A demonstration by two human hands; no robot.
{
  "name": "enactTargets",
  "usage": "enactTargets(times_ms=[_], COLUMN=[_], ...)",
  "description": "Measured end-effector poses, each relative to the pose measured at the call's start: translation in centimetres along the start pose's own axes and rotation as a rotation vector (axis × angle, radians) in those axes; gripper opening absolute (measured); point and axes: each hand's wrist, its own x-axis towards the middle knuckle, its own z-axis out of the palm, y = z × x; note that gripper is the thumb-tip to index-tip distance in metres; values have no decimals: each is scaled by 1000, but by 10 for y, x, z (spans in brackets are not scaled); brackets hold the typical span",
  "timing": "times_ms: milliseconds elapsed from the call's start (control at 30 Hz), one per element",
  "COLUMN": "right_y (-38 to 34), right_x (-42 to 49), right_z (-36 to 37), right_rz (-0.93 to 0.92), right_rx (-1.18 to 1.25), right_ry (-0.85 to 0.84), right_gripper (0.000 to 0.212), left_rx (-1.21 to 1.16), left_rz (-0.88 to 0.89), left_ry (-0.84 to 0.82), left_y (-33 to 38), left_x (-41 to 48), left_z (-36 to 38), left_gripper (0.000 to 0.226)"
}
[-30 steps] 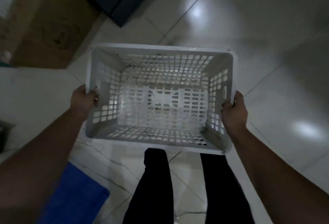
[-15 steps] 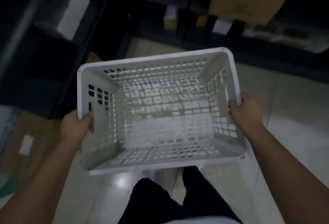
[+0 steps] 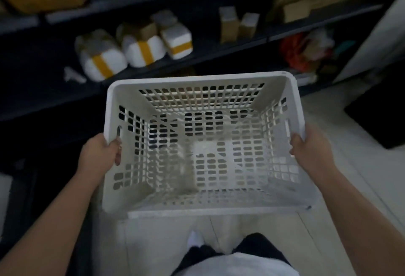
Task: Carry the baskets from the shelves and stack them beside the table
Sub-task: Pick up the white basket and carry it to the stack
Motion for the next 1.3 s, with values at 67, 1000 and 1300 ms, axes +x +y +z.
enactTargets(times_ms=[67,1000,1300], right_y=[13,304,362], right_x=[3,248,370], right_z=[-28,-407,-514], right_rz=[82,659,753], right_rx=[16,143,69], right_ry=[80,778,898], right_gripper=[19,22,23], left_rx=[47,91,50], left_rz=[104,872,975], left_ry=[-47,-575,-690], left_y=[51,776,982], left_x=[24,28,16], left_z=[17,548,676], left_gripper=[30,25,28])
